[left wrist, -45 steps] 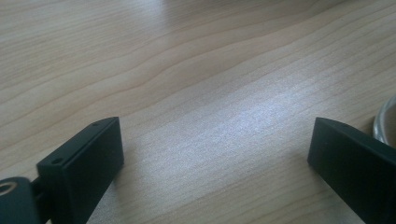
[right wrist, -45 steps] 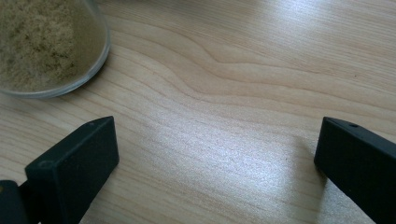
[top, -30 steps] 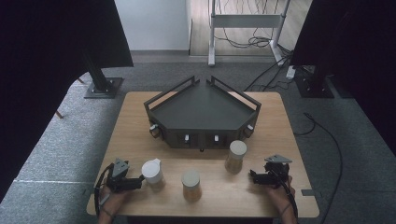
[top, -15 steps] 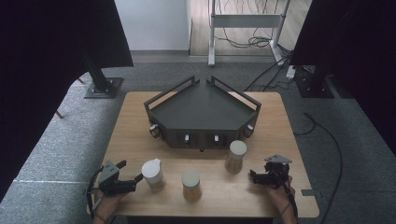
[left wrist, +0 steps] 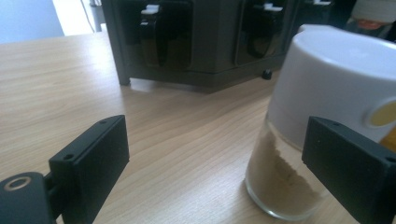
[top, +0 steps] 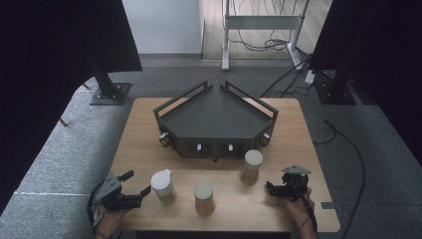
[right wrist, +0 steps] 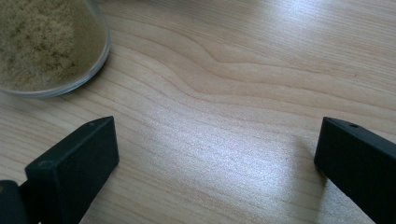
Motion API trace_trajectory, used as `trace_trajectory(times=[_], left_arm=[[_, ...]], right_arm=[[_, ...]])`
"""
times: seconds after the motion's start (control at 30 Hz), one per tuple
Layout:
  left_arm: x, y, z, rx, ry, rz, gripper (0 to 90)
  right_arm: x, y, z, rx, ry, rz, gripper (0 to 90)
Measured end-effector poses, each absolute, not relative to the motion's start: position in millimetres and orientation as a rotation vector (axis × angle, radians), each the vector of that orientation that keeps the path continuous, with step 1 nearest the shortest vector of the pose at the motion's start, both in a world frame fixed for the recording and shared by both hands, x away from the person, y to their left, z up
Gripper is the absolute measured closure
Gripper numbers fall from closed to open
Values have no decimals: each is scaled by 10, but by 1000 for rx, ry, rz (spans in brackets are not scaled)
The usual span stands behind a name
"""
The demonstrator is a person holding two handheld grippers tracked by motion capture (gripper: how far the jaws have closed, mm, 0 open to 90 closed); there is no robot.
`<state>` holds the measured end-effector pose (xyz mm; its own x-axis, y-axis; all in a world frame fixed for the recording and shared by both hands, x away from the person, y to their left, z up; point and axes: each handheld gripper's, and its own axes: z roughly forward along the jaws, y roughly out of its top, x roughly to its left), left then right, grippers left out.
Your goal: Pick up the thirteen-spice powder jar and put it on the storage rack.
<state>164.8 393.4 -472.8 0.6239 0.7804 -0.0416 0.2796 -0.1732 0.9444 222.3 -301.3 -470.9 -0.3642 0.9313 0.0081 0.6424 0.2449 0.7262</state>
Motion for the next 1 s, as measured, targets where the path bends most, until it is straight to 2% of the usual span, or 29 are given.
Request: trace_trajectory(times=[0.43, 1.0], left_arm=[[1676, 4006, -4740, 1727, 736, 506, 72], [1680, 3934, -4738, 1723, 659, 501, 75]], right_arm=[[2222, -3014, -4709, 1437, 2096, 910, 0], [2221, -3014, -4709, 1437, 2096, 910, 0]])
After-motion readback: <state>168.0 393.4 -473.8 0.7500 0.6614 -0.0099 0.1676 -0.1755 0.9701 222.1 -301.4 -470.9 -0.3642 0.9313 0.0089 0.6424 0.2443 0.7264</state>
